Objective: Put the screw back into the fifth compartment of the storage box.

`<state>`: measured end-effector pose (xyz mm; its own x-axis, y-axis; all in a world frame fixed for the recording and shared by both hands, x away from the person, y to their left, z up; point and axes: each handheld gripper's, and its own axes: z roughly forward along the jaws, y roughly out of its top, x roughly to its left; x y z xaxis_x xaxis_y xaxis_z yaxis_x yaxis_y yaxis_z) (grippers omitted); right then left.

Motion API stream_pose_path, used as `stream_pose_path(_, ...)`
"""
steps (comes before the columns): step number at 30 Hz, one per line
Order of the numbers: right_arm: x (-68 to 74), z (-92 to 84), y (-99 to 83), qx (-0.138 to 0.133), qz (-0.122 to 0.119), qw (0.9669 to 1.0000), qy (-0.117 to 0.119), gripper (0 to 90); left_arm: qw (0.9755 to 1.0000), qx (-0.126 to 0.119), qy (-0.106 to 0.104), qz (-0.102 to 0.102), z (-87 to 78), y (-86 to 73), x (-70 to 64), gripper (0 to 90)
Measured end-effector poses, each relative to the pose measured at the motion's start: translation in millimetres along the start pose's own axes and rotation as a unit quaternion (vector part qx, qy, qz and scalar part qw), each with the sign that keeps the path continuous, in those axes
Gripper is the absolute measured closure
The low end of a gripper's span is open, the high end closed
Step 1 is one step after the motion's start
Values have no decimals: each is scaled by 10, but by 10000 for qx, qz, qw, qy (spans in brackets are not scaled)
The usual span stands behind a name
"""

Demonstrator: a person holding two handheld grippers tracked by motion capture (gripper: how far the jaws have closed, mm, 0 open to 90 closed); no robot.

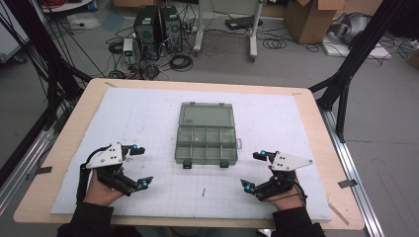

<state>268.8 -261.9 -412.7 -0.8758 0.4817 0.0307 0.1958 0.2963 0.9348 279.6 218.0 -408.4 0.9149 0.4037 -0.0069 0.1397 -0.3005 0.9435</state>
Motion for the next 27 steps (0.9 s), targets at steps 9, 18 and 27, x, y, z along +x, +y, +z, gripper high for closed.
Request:
stream_pose_path(9,17,1,5,-10,-42,10000,38,2,10000,-28,0,46,-8,-11,-5,18)
stream_pose_path(18,87,75,123,110,-266,9994,188,1,9999,-106,75,64,-55,1,-4,18)
stream_pose_path(27,134,288,312,573,-641,9952,476,2,9999,-136,82,56,-68,6,-1,18)
